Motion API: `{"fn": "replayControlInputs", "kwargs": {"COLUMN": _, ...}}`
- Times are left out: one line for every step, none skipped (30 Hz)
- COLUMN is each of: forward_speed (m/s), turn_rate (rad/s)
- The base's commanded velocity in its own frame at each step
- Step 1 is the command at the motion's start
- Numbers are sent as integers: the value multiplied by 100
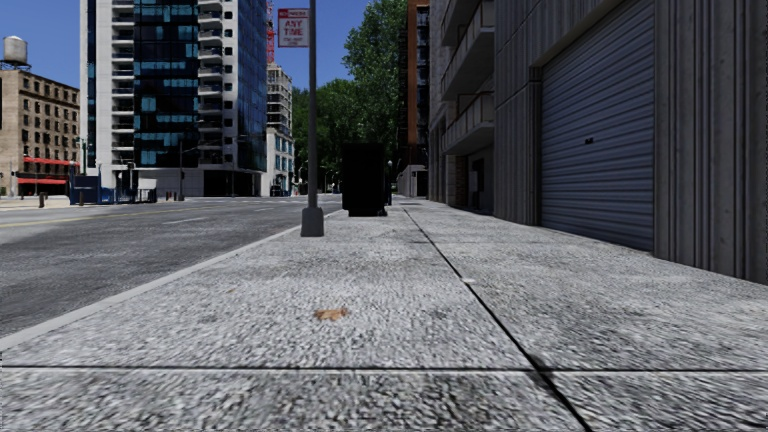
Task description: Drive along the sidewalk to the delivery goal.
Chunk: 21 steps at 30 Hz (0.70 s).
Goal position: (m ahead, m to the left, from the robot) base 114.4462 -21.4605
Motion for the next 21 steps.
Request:
{"fn": "replayControlInputs", "kwargs": {"forward_speed": 200, "turn_rate": 0}}
{"fn": "replayControlInputs", "kwargs": {"forward_speed": 200, "turn_rate": 0}}
{"fn": "replayControlInputs", "kwargs": {"forward_speed": 200, "turn_rate": 0}}
{"fn": "replayControlInputs", "kwargs": {"forward_speed": 200, "turn_rate": 0}}
{"fn": "replayControlInputs", "kwargs": {"forward_speed": 200, "turn_rate": 0}}
{"fn": "replayControlInputs", "kwargs": {"forward_speed": 200, "turn_rate": 0}}
{"fn": "replayControlInputs", "kwargs": {"forward_speed": 200, "turn_rate": 0}}
{"fn": "replayControlInputs", "kwargs": {"forward_speed": 200, "turn_rate": 0}}
{"fn": "replayControlInputs", "kwargs": {"forward_speed": 200, "turn_rate": 0}}
{"fn": "replayControlInputs", "kwargs": {"forward_speed": 200, "turn_rate": 0}}
{"fn": "replayControlInputs", "kwargs": {"forward_speed": 200, "turn_rate": 0}}
{"fn": "replayControlInputs", "kwargs": {"forward_speed": 200, "turn_rate": 0}}
{"fn": "replayControlInputs", "kwargs": {"forward_speed": 200, "turn_rate": 0}}
{"fn": "replayControlInputs", "kwargs": {"forward_speed": 200, "turn_rate": 0}}
{"fn": "replayControlInputs", "kwargs": {"forward_speed": 200, "turn_rate": 0}}
{"fn": "replayControlInputs", "kwargs": {"forward_speed": 200, "turn_rate": 0}}
{"fn": "replayControlInputs", "kwargs": {"forward_speed": 200, "turn_rate": 0}}
{"fn": "replayControlInputs", "kwargs": {"forward_speed": 200, "turn_rate": 0}}
{"fn": "replayControlInputs", "kwargs": {"forward_speed": 200, "turn_rate": 0}}
{"fn": "replayControlInputs", "kwargs": {"forward_speed": 200, "turn_rate": 0}}
{"fn": "replayControlInputs", "kwargs": {"forward_speed": 200, "turn_rate": 0}}
